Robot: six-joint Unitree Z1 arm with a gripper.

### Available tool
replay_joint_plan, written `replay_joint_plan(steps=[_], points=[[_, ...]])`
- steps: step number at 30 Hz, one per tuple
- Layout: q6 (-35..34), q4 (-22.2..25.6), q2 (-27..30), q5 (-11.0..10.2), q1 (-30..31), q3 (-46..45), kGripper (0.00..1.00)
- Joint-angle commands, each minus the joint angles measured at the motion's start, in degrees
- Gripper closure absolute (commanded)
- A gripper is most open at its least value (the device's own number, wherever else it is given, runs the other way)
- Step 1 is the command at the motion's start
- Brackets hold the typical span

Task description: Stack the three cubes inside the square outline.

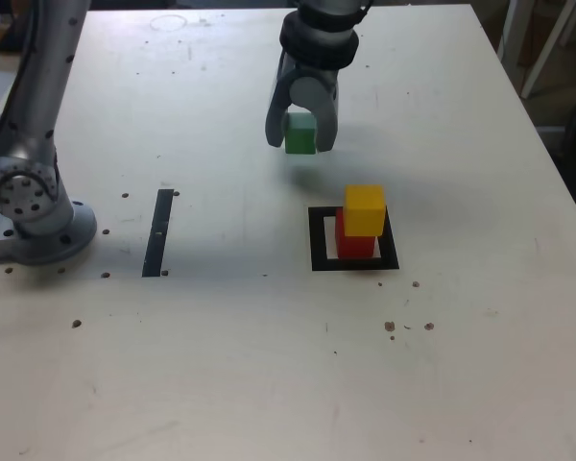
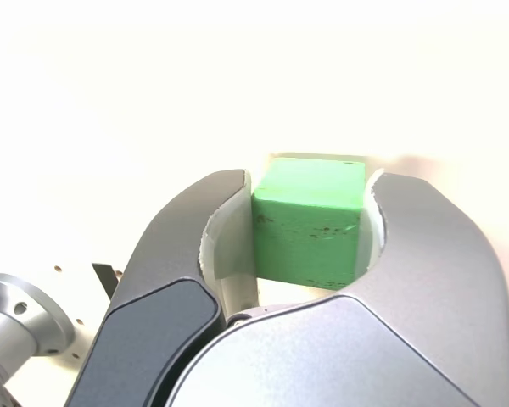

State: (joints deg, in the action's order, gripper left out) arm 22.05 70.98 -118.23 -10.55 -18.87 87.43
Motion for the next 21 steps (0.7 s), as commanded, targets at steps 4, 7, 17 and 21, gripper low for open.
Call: replay_joint_plan(steps=[4, 7, 17, 21], points=[[-3.11, 5.57, 1.34, 0.00, 3.63, 5.47, 0.69], [-4.96, 8.69, 1.76, 0.02, 5.56, 8.56, 0.69], [-10.52, 15.77, 2.29, 1.92, 10.39, 16.30, 0.69], [-12.26, 17.07, 2.24, 3.46, 12.31, 18.08, 0.69]])
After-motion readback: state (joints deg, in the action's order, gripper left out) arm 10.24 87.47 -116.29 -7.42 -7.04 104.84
